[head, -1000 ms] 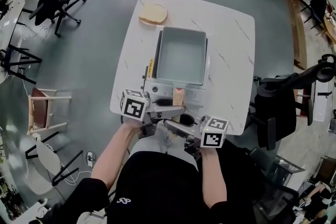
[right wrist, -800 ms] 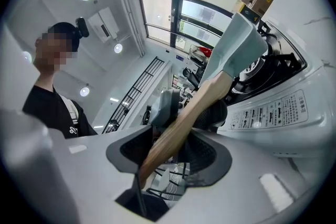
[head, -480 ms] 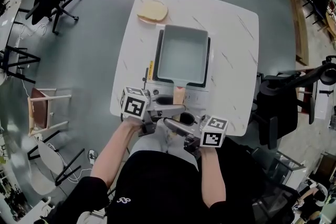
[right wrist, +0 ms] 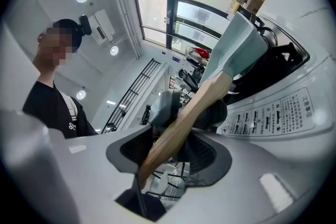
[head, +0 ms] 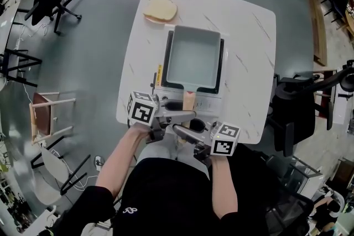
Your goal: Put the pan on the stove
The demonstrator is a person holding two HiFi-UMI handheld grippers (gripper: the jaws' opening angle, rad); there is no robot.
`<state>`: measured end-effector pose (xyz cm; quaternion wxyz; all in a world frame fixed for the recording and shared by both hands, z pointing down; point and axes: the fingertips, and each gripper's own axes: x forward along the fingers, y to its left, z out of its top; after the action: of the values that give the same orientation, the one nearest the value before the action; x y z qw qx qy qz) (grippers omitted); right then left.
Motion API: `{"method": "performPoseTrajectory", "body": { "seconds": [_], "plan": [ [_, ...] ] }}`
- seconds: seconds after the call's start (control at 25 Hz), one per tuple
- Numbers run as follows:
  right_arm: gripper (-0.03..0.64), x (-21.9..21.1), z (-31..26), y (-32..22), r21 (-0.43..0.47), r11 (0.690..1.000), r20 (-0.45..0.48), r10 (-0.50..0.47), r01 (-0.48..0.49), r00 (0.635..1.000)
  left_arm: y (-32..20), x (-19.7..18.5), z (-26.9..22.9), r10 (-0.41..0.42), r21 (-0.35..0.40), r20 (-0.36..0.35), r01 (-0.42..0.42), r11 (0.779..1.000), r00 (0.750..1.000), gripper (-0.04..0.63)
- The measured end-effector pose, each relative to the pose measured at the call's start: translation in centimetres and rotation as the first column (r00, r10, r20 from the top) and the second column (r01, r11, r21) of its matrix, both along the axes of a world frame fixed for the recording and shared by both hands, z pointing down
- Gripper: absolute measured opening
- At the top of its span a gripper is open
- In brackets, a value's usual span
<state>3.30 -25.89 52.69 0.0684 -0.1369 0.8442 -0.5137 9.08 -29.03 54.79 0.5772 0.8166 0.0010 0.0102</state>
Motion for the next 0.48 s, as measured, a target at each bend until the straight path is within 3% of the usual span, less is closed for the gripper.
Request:
{"method": "performPoseTrajectory", "body": {
  "seconds": [0.48],
  "plan": [
    [0.198,0.0,1.1,0.2,0.011,1.000,-0.020,0.003,-0.003,1.000,0.2,0.1,0.9,-0.001,-0.003,0.021,0.001,1.000,1.000,0.207]
  ]
}}
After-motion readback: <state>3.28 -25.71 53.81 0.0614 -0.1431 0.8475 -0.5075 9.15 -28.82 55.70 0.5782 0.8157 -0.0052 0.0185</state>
